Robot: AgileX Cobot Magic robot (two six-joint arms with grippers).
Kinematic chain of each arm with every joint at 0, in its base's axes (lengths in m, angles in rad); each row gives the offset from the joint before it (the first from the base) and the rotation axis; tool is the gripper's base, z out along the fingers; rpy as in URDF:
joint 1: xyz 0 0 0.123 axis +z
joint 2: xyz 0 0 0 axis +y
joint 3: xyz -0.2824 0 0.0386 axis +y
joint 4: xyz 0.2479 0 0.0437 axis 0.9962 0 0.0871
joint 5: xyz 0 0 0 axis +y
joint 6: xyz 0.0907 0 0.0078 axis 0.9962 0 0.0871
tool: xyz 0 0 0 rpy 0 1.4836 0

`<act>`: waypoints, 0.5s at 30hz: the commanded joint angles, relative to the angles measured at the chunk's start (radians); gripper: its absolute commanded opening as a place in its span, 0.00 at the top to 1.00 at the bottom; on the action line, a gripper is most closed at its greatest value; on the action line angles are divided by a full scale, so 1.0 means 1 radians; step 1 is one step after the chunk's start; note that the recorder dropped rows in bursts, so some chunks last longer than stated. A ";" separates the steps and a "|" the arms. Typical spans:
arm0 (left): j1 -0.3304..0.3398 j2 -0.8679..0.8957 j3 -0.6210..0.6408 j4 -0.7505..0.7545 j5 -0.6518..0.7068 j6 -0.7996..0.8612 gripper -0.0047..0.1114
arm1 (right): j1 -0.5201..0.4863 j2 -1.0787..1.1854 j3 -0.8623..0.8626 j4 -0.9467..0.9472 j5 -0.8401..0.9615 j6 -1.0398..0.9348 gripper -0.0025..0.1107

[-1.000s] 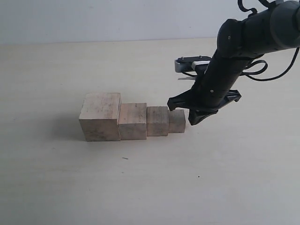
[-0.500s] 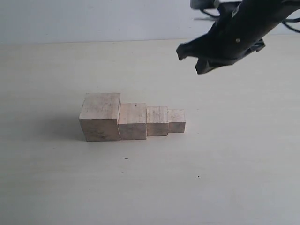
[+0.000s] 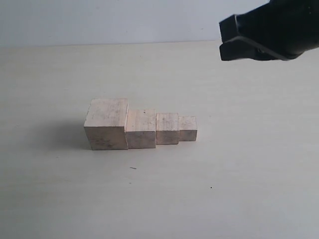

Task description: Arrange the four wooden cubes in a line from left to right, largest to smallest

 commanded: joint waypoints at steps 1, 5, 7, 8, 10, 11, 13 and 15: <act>0.003 -0.006 0.004 0.001 -0.011 0.001 0.96 | 0.002 -0.043 0.033 -0.016 0.017 -0.012 0.98; 0.003 -0.006 0.004 0.001 -0.011 0.001 0.96 | 0.002 -0.045 0.033 -0.016 0.014 -0.012 0.98; 0.003 -0.006 0.004 0.001 -0.011 0.001 0.96 | 0.002 -0.045 0.033 -0.016 0.014 -0.012 0.98; 0.003 -0.006 0.004 0.001 -0.011 0.001 0.96 | 0.002 -0.045 0.033 -0.016 0.014 -0.012 0.98; 0.003 -0.006 0.004 0.001 -0.011 0.001 0.96 | 0.002 -0.045 0.033 -0.018 0.014 -0.012 0.98; 0.003 -0.006 0.004 0.001 -0.011 0.001 0.96 | 0.002 -0.045 0.033 -0.018 0.014 -0.012 0.98; 0.003 -0.006 0.004 0.001 -0.011 0.001 0.96 | 0.002 -0.045 0.033 -0.018 0.014 -0.012 0.98; 0.003 -0.006 0.004 0.001 -0.011 0.001 0.96 | 0.002 -0.045 0.033 -0.018 0.014 -0.012 0.98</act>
